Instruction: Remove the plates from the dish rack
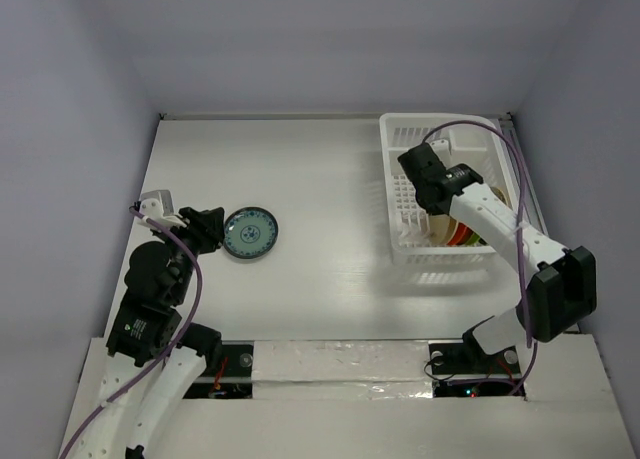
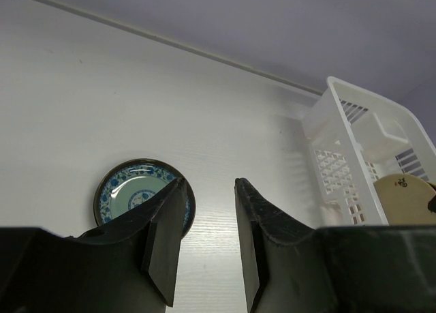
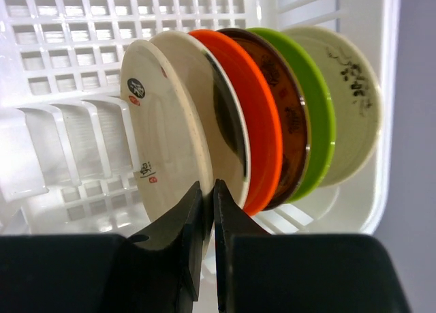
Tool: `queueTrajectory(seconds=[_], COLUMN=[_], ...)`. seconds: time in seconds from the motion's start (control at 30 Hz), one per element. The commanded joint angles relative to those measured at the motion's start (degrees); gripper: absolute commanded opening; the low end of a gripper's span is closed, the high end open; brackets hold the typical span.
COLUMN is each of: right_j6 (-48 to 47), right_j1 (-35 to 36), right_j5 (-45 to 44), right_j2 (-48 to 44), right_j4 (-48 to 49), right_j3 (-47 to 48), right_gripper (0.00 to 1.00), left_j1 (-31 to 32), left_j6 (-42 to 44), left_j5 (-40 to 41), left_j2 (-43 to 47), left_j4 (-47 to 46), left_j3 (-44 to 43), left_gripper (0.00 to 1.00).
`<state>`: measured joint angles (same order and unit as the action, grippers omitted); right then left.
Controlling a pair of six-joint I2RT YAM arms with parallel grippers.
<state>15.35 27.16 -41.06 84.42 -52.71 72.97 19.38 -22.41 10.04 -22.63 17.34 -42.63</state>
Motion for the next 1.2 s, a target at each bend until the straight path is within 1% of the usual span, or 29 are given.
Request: queueTrajectory(seconds=[0.0,0.23,0.33,0.43,0.47,0.5,0.53,0.57,0.6,0.63,0.67,0.7,0.73,0.77,0.8,0.83,0.9,0.93,0.97,1.0,1.03,1.1,1.17], right_j6=[-0.9,0.9,0.6,1.6,1.6,2.3,3.0,3.4,3.7,5.5,6.5,7.2,9.5,10.3,10.7,11.4,12.6,13.2,13.8,15.7,16.7,18.9,22.0], right_j1=[1.9,4.0,5.2,8.2,9.0,11.1,12.2,13.3,14.1,15.5,16.3,17.2,19.1,20.2,21.2,22.1,23.3,24.0,24.0,24.5,24.5,24.5,24.5], right_j5=[-6.5,-11.7,-10.2,-6.6,-5.0,-3.0,0.8,3.2,6.4,13.0,16.7,20.5,24.8,26.3,27.5,28.9,31.1,33.2,34.0,36.6,38.2,39.9,42.6], right_j2=[-1.6,-7.5,-9.5,-11.5,-12.0,-11.9,-11.7,-10.9,-10.1,-9.0,-7.7,-6.0,-1.4,1.2,3.9,9.5,15.1,17.7,21.7,24.7,24.7,28.2,30.2], right_j4=[-2.7,-5.4,-3.1,1.3,5.8,8.4,10.7,16.7,20.3,23.6,30.8,33.6,35.7,38.6,39.3,39.6,39.8,39.7,41.4,42.6,43.7,47.9,49.7], right_j3=[5.7,13.2,15.3,15.6,14.5,13.8,13.2,11.2,10.2,9.1,8.1,7.2,7.4,8.2,9.5,13.0,17.0,20.7,21.6,22.6,22.6,22.4,22.3], right_gripper=[0.00,0.00,0.00,0.00,0.00,0.00,0.00,0.00,0.00,0.00,0.00,0.00,0.00,0.00,0.00,0.00,0.00,0.00,0.00,0.00,0.00,0.00,0.00], left_j1=[-0.2,-0.2,-0.2,-0.2,-0.7,-0.7,-0.7,-0.7,-0.7,-0.7,-0.7,-0.7,-0.7,-0.7,-0.7,-0.7,-0.7,-0.7,-0.7,-0.7,-0.7,-0.7,-0.7], left_j6=[0.1,0.1,0.1,0.1,0.1,0.0,0.1,0.0,0.1,0.0,0.1,0.0,0.0,0.0,0.0,0.0,-0.1,-0.1,0.0,0.0,0.0,0.0,0.0], left_j5=[-0.6,-0.6,-0.9,-0.9,-0.9,-0.9,-0.9,-0.9,-0.9,-0.9,-0.9,-0.9,-0.7,-0.6,-0.6,-0.5,-0.5,-0.6,-0.7,-0.9,-0.9,-1.0,-1.1], left_j2=[0.4,0.0,-0.4,-0.6,-0.7,-0.7,-0.7,-0.9,-1.0,-1.2,-1.4,-1.4,-1.4,-1.4,-1.4,-1.4,-1.4,-1.4,-1.5,-1.6,-1.6,-1.6,-1.5], left_j4=[-2.8,-2.8,-2.8,-2.9,-2.8,-2.9,-2.9,-3.0,-2.9,-2.9,-2.9,-2.9,-2.8,-2.8,-2.8,-2.8,-2.8,-2.8,-2.8,-2.9,-2.8,-2.9,-2.9], left_j3=[0.6,0.6,0.6,0.6,0.6,0.6,0.6,0.6,0.6,0.6,0.6,0.6,0.6,0.7,0.7,0.7,0.7,0.7,0.7,0.7,0.7,0.7,0.8], left_gripper=[0.32,0.32,0.32,0.32,0.32,0.32,0.32,0.32,0.32,0.32,0.32,0.32,0.32,0.32,0.32,0.32,0.32,0.32,0.32,0.32,0.32,0.32,0.32])
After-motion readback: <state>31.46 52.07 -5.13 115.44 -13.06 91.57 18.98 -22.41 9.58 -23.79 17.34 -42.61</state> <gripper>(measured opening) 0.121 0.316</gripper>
